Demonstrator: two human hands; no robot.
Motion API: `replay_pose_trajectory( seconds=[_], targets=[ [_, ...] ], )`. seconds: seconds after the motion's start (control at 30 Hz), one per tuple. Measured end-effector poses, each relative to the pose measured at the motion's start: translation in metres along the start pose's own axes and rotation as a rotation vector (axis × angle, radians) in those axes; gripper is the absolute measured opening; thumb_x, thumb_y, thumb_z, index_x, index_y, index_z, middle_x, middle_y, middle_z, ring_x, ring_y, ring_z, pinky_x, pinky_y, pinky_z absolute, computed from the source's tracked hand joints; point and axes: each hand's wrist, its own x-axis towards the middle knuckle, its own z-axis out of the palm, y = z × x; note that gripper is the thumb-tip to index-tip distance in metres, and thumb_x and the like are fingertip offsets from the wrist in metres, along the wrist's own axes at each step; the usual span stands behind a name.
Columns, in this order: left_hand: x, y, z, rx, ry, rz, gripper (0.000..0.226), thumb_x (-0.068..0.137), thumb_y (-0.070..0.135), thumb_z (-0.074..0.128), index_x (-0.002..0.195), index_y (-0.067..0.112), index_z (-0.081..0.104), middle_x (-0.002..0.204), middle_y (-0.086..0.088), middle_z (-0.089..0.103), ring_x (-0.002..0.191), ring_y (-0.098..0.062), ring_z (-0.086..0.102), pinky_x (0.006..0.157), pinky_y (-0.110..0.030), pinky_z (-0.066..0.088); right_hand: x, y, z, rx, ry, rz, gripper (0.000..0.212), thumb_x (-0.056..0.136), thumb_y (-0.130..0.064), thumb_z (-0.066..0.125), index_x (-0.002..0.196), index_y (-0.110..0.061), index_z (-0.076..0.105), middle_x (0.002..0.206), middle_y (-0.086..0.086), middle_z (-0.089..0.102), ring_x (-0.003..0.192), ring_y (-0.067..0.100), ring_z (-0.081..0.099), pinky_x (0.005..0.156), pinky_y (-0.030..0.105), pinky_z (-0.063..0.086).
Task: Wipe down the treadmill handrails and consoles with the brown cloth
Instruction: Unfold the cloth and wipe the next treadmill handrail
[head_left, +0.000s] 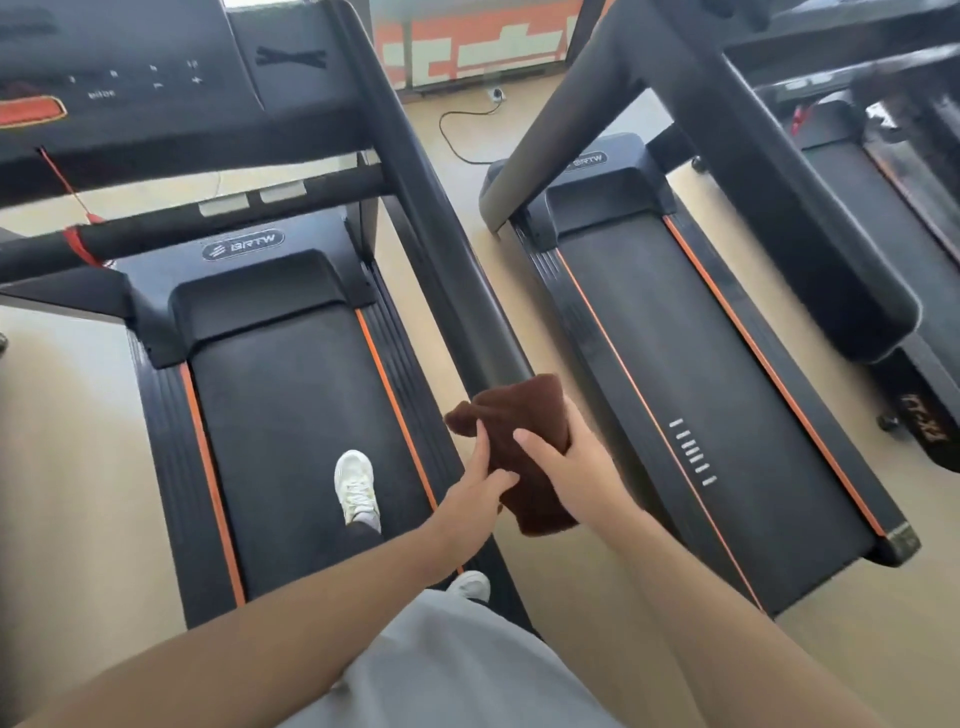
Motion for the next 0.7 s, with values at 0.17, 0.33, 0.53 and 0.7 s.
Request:
replay_pose_trajectory(
  seconds=[0.17,0.33,0.53,0.7],
  targets=[
    [-0.013,-0.012,0.016,-0.037,0.005,-0.027,0.079,0.094,0.029,0.054,0.144,0.071,0.009,0.132,0.005,0.063,0.116,-0.011,0.062,0.091,-0.022,0.048,-0.034,0.04,0.008,-0.071,0.157,-0.141,0.059,0.096,-0.04,0.067,0.145,-0.053,0.037,0.13,-0.026,0.056,0.118,-0.001,0.058,0.096,0.024,0.049],
    [-0.017,-0.017,0.021,-0.201,-0.041,-0.195,0.053,0.097,0.025,0.059,0.146,0.043,0.047,0.115,-0.003,0.073,0.105,-0.021,0.07,0.092,-0.041,0.058,-0.045,0.078,0.023,-0.336,0.261,-0.315,0.085,0.093,-0.035,0.066,0.162,-0.021,0.017,0.157,-0.007,0.033,0.137,0.015,0.042,0.111,0.044,0.043],
    [-0.019,-0.009,0.011,-0.423,0.015,-0.322,0.018,0.099,0.019,0.054,0.095,0.008,0.068,0.065,-0.003,0.07,0.064,-0.024,0.07,0.066,-0.038,0.057,-0.041,0.074,0.029,-0.829,0.327,-0.576,0.09,0.077,-0.002,0.074,0.156,-0.015,0.033,0.163,0.015,0.029,0.15,0.04,0.028,0.122,0.052,0.026],
    [0.0,0.011,-0.024,-0.337,0.003,-0.318,0.035,0.106,0.034,0.045,0.115,0.011,0.07,0.09,-0.008,0.078,0.096,-0.032,0.072,0.079,-0.045,0.062,-0.009,0.026,0.043,-1.08,0.263,-0.61,0.074,0.085,-0.007,0.063,0.155,-0.019,0.043,0.162,0.007,0.038,0.152,0.035,0.028,0.128,0.045,0.011]
  ],
)
